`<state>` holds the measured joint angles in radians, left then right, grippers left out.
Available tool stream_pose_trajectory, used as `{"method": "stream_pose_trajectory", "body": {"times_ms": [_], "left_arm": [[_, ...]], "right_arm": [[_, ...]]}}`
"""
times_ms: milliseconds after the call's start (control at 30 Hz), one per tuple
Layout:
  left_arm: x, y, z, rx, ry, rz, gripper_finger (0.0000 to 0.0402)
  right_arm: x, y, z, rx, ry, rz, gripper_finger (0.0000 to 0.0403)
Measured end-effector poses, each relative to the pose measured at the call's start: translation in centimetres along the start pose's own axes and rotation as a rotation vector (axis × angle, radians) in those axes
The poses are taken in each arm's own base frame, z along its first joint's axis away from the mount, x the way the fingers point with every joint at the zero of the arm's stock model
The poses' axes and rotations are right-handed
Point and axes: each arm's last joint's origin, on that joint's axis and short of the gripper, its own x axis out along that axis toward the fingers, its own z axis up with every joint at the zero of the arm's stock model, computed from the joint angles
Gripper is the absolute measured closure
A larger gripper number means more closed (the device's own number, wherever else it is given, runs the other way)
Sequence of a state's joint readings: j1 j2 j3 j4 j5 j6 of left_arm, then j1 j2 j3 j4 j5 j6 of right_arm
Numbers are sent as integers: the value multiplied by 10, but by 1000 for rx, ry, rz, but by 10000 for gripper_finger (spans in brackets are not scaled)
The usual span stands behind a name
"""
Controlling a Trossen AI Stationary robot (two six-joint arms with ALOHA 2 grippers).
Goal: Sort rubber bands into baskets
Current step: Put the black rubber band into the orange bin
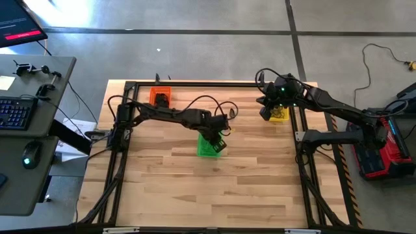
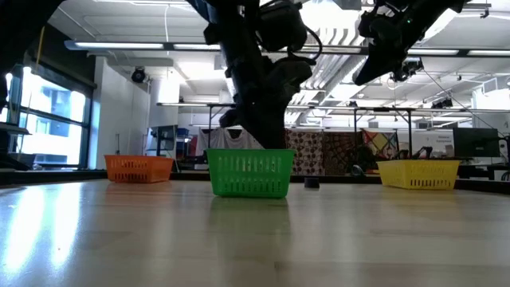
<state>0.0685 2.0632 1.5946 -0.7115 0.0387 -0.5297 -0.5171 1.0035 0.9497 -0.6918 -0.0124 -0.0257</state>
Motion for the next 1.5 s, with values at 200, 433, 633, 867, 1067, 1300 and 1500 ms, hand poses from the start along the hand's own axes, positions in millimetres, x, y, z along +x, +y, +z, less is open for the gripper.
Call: {"method": "stream_pose_trajectory", "body": {"times_ms": [200,433,633,867,1067,1300,1500], "left_arm": [[-27,-7,15,10,-41,67,285],[-72,-17,46,32,-271,181,244],[-80,-8,66,-12,-390,181,215],[-50,9,83,-96,-404,122,183],[-27,16,90,-145,-411,125,157],[1,26,91,-212,-381,151,142],[25,41,93,-323,-357,183,142]], "right_arm": [[-1,0,-1,0,6,0,403],[-21,0,-4,2,-54,-9,403],[-45,-2,-8,38,-142,-24,403],[-69,-10,-15,66,-228,8,403],[-72,-15,-23,75,-175,-20,403],[-74,-15,-26,70,-164,-28,403],[-75,-15,-27,66,-160,-27,403]]}}
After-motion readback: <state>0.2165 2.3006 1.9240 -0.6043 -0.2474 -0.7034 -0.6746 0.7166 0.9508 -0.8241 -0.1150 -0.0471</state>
